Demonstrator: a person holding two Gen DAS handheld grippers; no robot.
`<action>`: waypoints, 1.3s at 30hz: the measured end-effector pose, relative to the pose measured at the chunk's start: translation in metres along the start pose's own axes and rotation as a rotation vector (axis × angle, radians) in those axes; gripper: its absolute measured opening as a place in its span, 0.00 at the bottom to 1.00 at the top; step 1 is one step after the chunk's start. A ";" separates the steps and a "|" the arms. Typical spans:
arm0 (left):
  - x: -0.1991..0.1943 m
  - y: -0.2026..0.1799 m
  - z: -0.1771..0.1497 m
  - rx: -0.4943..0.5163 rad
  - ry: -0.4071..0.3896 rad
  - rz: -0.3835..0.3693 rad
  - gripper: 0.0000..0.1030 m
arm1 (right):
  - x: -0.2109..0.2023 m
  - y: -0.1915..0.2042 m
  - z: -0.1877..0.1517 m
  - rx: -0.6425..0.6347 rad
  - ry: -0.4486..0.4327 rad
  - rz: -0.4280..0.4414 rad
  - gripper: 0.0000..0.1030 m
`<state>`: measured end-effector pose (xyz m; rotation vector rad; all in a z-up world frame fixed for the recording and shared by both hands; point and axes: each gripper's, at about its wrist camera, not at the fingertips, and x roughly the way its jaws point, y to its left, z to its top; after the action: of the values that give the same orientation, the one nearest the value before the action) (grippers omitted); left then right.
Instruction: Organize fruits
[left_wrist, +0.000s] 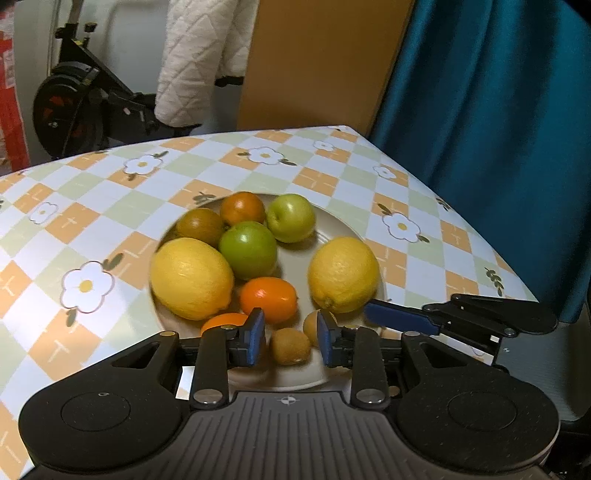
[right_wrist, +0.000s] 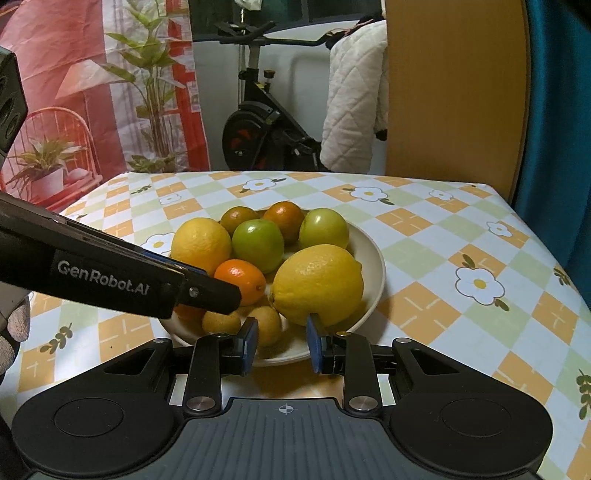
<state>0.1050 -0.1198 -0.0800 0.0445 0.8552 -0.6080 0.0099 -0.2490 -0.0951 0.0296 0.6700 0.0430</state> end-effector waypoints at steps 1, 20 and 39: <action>-0.003 0.002 0.000 -0.006 -0.008 0.009 0.42 | 0.000 0.000 0.000 0.004 0.000 0.001 0.27; -0.036 0.023 0.001 -0.092 -0.110 0.154 0.80 | -0.004 -0.001 0.006 0.061 0.009 -0.012 0.80; -0.073 0.028 0.004 -0.080 -0.230 0.360 0.81 | -0.008 0.012 0.024 0.057 0.046 -0.027 0.99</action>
<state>0.0857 -0.0623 -0.0308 0.0536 0.6267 -0.2345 0.0182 -0.2378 -0.0709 0.0749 0.7177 -0.0010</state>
